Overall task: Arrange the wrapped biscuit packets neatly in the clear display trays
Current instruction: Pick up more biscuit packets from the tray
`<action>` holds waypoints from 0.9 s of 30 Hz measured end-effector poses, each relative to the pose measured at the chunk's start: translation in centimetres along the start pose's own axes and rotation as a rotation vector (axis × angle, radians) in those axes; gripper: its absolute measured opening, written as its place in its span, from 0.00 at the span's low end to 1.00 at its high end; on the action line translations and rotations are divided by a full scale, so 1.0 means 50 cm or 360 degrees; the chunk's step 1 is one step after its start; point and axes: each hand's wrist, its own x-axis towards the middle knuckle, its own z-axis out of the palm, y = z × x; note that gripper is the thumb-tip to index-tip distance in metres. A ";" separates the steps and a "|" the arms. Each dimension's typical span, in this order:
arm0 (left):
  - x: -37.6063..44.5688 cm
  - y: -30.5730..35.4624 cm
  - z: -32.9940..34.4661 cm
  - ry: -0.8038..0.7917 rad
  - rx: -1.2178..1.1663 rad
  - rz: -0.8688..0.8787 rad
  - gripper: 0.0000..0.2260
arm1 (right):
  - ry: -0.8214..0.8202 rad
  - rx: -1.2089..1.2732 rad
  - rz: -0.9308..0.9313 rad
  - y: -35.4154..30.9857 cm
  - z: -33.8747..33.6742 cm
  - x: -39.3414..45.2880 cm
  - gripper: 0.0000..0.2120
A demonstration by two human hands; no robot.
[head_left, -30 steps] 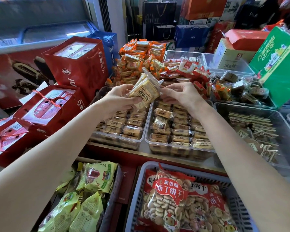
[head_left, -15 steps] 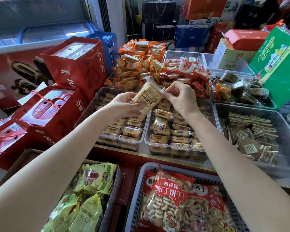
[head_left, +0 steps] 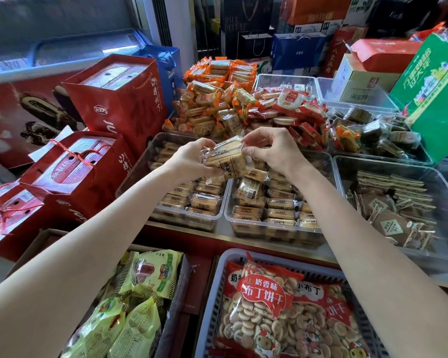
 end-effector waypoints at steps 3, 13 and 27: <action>0.002 0.001 0.004 0.0013 0.0024 0.0018 0.28 | 0.0090 0.0014 0.0067 0.017 0.001 -0.002 0.02; 0.021 -0.018 0.037 -0.0052 0.0153 0.0131 0.28 | -0.0709 0.0084 0.0253 0.050 -0.011 -0.021 0.39; 0.050 -0.073 0.126 -0.0200 0.0379 -0.0041 0.15 | -0.0648 -0.0784 0.0822 0.201 -0.011 -0.038 0.33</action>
